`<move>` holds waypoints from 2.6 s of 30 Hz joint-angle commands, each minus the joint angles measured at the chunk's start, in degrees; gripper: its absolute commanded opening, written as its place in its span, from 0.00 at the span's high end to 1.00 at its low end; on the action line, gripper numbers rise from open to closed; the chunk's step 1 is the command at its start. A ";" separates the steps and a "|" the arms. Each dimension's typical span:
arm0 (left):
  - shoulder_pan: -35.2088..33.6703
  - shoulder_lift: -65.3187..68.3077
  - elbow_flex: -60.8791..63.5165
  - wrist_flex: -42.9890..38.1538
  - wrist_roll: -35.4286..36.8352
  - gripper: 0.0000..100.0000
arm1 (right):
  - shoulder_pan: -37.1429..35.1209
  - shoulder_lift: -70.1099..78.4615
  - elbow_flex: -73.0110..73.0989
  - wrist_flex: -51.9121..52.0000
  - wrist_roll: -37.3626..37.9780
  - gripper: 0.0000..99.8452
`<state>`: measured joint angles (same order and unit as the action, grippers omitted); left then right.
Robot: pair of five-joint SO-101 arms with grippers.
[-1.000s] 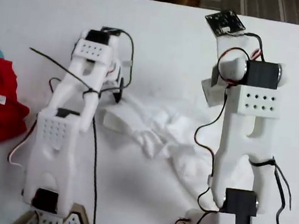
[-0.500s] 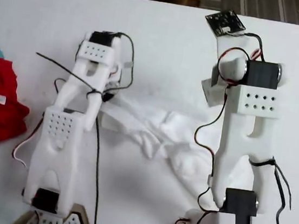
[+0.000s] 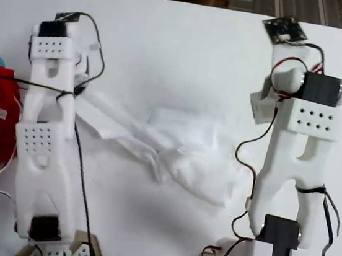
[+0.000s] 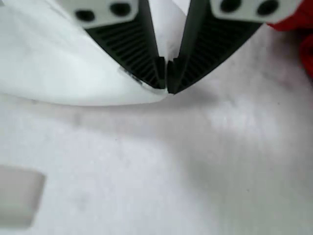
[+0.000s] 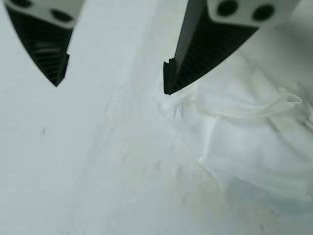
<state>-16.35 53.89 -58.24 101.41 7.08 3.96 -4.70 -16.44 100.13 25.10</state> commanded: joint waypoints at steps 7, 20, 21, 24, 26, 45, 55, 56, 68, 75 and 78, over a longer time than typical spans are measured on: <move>-2.02 -4.04 -1.71 0.88 -0.62 0.98 | -19.82 -8.04 20.92 -0.92 0.70 0.68; -2.02 -4.04 -1.71 0.88 -0.62 0.98 | -24.22 0.31 24.26 -24.84 2.90 0.68; -2.02 -4.04 -1.71 0.88 -0.62 0.98 | -23.60 2.42 23.30 -26.24 2.20 0.68; -2.11 -4.04 -1.71 0.88 -0.70 0.98 | -21.32 9.80 16.62 -27.21 1.67 0.68; -2.11 -4.04 -1.71 0.88 -1.05 0.98 | -19.12 15.08 11.43 -25.45 0.62 0.68; -2.20 3.25 -2.24 0.00 -2.55 0.98 | -22.20 38.55 -7.30 -15.34 -11.25 0.82; -2.29 4.31 -2.33 -1.23 -2.55 0.98 | -20.53 40.13 -8.00 -15.87 -11.43 0.98; -2.20 4.31 -2.33 -1.23 -2.55 0.98 | -20.18 39.78 -8.79 -15.34 -11.43 0.98; -2.20 2.99 -20.70 1.23 -2.99 0.98 | -16.57 30.64 -31.30 -1.27 -11.08 0.98; 0.97 -5.89 -21.14 1.23 -8.97 0.98 | -16.04 27.74 -40.53 0.84 -10.99 0.98; 1.32 -9.05 -21.14 1.23 -9.32 0.98 | -16.04 26.07 -42.64 0.92 -10.99 0.98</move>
<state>-15.74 51.08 -76.88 101.58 -1.63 -13.10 26.59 -55.30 100.04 14.11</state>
